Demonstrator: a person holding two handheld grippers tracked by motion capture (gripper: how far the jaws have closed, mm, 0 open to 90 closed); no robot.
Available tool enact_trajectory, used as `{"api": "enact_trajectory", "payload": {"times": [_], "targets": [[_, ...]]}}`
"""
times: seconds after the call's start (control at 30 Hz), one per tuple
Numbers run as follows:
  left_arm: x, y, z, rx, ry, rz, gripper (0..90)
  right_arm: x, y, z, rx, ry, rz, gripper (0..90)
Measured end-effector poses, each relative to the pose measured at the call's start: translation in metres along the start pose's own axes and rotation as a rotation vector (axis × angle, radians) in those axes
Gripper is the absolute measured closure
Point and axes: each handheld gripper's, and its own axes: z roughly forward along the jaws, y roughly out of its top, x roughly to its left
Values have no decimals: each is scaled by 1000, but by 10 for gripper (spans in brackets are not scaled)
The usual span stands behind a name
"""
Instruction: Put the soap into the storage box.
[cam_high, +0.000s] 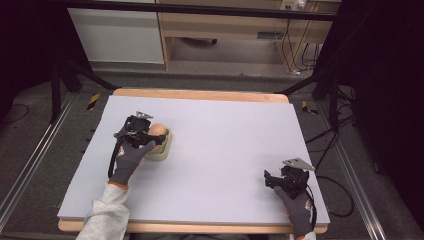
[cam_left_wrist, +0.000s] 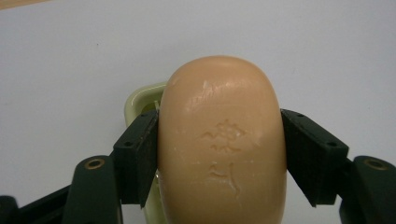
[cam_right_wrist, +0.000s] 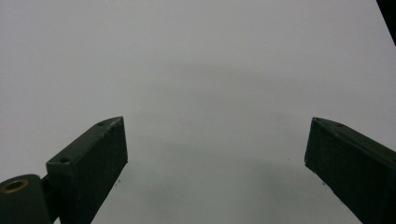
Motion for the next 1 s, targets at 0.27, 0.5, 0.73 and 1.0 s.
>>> {"api": "enact_trajectory", "payload": {"times": [0.27,0.5,0.73,1.0], "targets": [[1,0,8,12,7,4,316,0,0,1,-2,1,-4,62],[2,-2,15,30,12,5,316,0,0,1,-2,0,-8,62],[0,-4,20,45,18,15,316,0,0,1,-3,0,-11,62],[6,-7,24,56,26,-1,316,1,0,1,-3,0,-11,62]]}}
